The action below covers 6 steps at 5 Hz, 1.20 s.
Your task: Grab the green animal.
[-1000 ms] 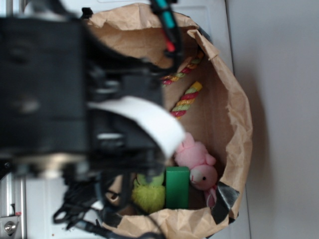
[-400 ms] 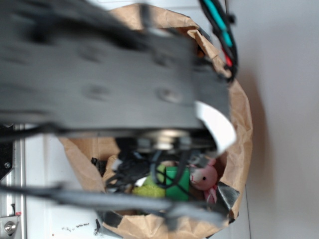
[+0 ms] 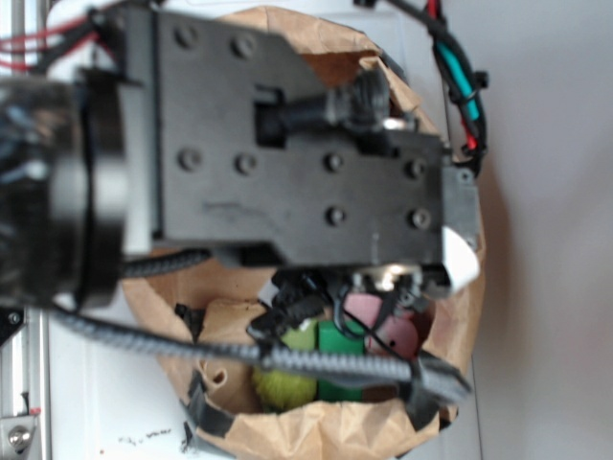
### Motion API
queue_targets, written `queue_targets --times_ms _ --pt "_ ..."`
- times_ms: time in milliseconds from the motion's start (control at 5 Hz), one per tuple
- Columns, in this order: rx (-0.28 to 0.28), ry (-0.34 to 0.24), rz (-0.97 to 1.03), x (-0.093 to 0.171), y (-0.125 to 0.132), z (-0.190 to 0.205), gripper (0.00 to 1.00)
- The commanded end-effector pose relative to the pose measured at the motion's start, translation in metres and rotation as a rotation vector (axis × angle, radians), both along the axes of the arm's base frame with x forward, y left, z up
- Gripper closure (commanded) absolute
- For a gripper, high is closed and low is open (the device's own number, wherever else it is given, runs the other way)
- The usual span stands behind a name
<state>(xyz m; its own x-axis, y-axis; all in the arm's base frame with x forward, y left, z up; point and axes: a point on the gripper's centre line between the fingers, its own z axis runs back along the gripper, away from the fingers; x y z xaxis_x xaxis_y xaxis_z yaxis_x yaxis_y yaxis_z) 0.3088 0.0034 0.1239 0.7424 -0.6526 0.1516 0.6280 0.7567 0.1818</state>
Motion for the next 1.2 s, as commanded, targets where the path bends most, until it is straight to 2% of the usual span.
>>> queue_targets --times_ms 0,200,1000 --pt "-0.035 0.0 -0.207 -0.011 -0.042 -0.01 0.0" --pt "-0.096 -0.003 -0.32 -0.011 -0.054 -0.009 0.0" --pt "-0.096 -0.003 -0.32 -0.011 -0.054 -0.009 0.0"
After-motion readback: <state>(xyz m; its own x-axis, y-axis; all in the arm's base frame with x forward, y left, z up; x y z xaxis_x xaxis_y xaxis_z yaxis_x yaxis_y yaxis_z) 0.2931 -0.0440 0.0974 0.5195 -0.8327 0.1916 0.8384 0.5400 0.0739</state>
